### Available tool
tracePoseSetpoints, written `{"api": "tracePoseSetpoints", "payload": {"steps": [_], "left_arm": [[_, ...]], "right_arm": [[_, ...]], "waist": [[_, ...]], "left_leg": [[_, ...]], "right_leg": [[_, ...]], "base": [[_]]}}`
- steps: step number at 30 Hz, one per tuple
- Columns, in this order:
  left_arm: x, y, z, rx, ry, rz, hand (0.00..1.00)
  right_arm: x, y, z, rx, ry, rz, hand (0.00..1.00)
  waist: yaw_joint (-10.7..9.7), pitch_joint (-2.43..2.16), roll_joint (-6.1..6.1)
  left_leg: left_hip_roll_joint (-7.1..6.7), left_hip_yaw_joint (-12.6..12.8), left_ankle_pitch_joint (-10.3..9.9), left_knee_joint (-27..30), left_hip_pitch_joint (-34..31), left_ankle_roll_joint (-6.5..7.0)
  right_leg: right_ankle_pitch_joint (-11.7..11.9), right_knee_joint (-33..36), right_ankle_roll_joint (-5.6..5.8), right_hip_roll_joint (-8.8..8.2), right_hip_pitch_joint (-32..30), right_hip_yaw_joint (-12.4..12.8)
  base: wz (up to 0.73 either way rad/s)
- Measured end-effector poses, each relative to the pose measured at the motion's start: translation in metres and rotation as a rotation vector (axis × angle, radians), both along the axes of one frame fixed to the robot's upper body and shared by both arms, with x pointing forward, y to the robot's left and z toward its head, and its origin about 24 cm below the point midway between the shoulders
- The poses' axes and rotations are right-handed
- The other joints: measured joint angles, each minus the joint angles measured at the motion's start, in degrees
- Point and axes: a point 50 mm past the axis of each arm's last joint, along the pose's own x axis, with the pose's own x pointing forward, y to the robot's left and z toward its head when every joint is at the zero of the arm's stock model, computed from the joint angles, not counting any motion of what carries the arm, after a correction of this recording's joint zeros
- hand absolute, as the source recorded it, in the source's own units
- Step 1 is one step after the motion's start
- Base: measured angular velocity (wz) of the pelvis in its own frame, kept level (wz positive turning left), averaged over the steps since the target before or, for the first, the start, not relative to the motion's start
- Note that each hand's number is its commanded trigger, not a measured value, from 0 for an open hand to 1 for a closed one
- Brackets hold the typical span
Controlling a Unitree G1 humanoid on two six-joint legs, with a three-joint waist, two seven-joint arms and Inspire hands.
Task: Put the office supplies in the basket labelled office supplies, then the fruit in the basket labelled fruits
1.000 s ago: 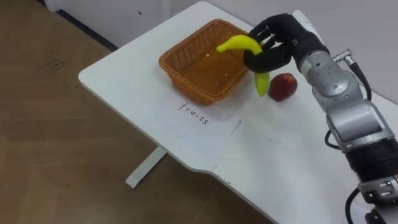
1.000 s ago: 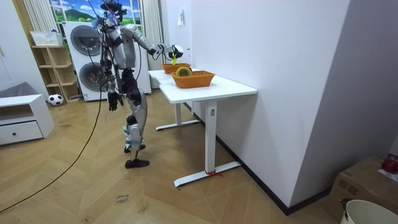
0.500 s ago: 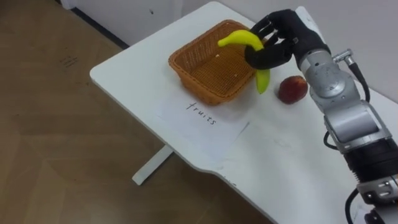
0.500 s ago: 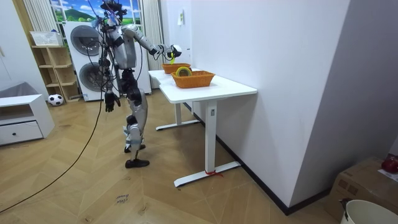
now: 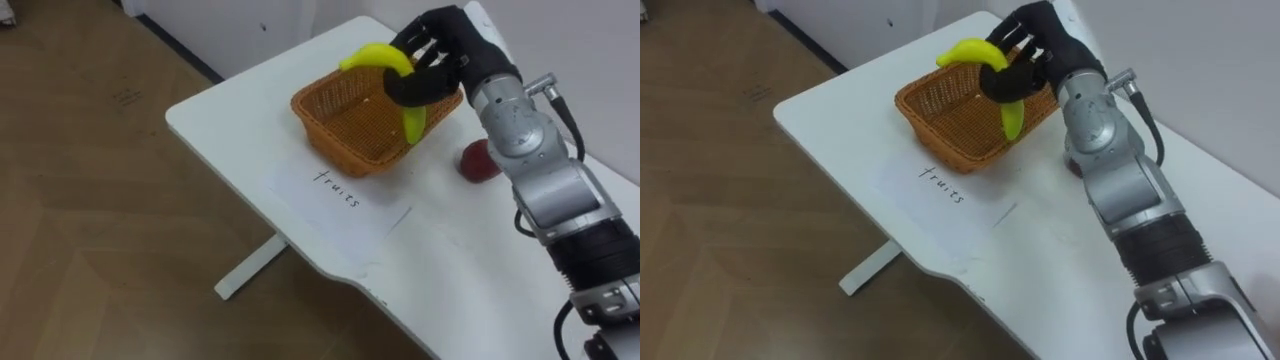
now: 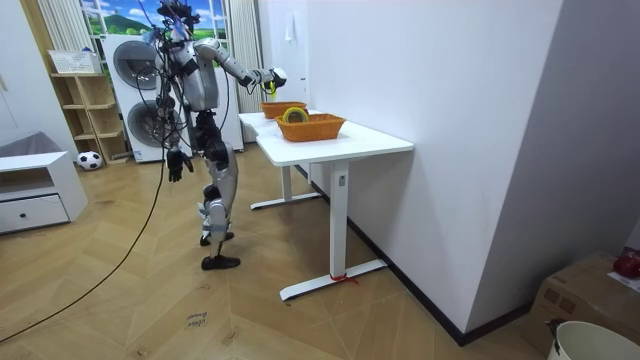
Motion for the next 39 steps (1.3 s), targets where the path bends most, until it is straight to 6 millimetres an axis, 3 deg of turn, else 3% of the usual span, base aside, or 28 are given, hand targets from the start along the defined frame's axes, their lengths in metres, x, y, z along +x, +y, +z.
{"api": "tracePoseSetpoints", "payload": {"steps": [10, 12, 13, 14, 15, 39], "left_arm": [[-0.01, 0.001, 0.001, 0.0, 0.011, 0.001, 0.0], [-0.011, 0.001, 0.001, 0.001, 0.009, 0.0, 0.0], [-0.011, 0.002, 0.001, 0.001, 0.009, -0.001, 0.0], [-0.012, 0.002, 0.002, 0.0, 0.01, -0.007, 0.0], [-0.012, 0.003, 0.002, -0.001, 0.011, -0.01, 0.0], [-0.016, 0.006, 0.004, 0.01, 0.013, -0.032, 0.0]], "right_arm": [[0.0, 0.0, -0.003, -0.005, -0.043, -0.05, 1.0], [0.0, 0.0, -0.003, 0.002, -0.054, -0.057, 0.57], [0.0, 0.0, -0.003, 0.004, -0.064, -0.057, 0.51], [0.0, -0.001, -0.003, 0.005, -0.07, -0.058, 0.06], [0.0, -0.001, -0.003, 0.005, -0.071, -0.06, 0.0], [0.001, -0.003, -0.007, 0.031, -0.08, -0.065, 0.0]], "waist": [[0.0, -0.03, -0.04], [0.0, -0.02, -0.02], [0.1, 0.0, 0.0], [0.1, 0.01, 0.01], [0.1, 0.01, 0.01], [0.0, 0.0, 0.05]], "left_leg": [[-0.09, 0.0, 0.0, 0.5, 0.3, 0.02], [-0.09, 0.0, 0.0, 0.5, 0.2, 0.02], [-0.09, 0.0, 0.0, 0.5, 0.2, 0.02], [-0.09, 0.0, 0.0, 0.5, 0.2, 0.02], [-0.09, 0.0, 0.0, 0.5, 0.2, 0.02], [-0.08, 0.5, 0.0, 1.0, 0.0, 0.03]], "right_leg": [[0.0, 0.0, 0.0, -0.08, 0.1, 0.1], [0.0, 0.0, 0.0, -0.09, 0.1, 0.2], [0.0, 0.0, 0.0, -0.08, 0.1, 0.2], [0.0, 0.0, 0.0, -0.08, 0.2, 0.2], [0.0, 0.0, 0.0, -0.08, 0.2, 0.2], [0.0, 0.0, 0.0, -0.06, 0.2, 0.1]], "base": [[0.0], [0.0], [0.0], [0.0], [0.0], [0.0]]}}
